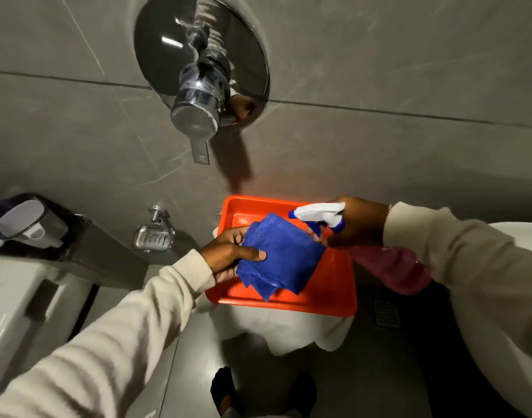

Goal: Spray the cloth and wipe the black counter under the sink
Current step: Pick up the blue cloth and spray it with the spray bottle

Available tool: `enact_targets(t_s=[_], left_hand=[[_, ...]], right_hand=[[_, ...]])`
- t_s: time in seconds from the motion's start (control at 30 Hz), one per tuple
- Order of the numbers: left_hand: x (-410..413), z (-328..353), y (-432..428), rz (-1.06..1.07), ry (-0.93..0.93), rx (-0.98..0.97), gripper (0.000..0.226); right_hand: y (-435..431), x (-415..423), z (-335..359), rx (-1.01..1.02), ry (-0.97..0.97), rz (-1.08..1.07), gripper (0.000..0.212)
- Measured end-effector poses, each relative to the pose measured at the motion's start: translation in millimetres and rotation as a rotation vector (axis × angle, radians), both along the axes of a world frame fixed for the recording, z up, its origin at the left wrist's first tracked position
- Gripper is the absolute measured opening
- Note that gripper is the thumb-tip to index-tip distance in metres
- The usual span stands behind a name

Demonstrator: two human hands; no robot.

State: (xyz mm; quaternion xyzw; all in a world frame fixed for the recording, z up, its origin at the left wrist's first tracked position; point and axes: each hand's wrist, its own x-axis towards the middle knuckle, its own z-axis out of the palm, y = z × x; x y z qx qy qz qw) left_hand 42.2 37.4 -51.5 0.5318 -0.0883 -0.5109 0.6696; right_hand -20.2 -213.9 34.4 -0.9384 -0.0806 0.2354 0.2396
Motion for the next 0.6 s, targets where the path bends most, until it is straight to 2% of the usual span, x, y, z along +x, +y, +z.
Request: enact_targets(t_s=[0.13,0.27,0.37,0.43,0.5,0.6], left_hand=[[-5.8,-1.3,0.7,0.059,0.061,-0.086,0.049],[-2.2,-1.1,2.0,0.062,0.072,-0.094,0.05],[1.1,-1.0,3.2,0.049,0.09,-0.111,0.045],[-27.3,10.6,19.8,0.056,0.036,-0.143,0.042],[-27.9,9.8,17.6,0.061,0.022,-0.126,0.042],[-26.8,11.4,16.7,0.08,-0.022,-0.096,0.045]], right_hand=[[4.6,-19.5,2.2,-0.037,-0.16,0.191,0.062],[9.9,-18.7,8.0,-0.141,-0.198,0.211,0.066],[16.1,-15.7,12.9,-0.25,-0.111,0.137,0.066],[34.1,-44.4,21.8,-0.362,-0.055,0.07,0.063],[33.0,-46.8,20.0,-0.351,-0.018,-0.058,0.062],[34.7,-49.9,18.2,-0.352,0.004,-0.092,0.059]])
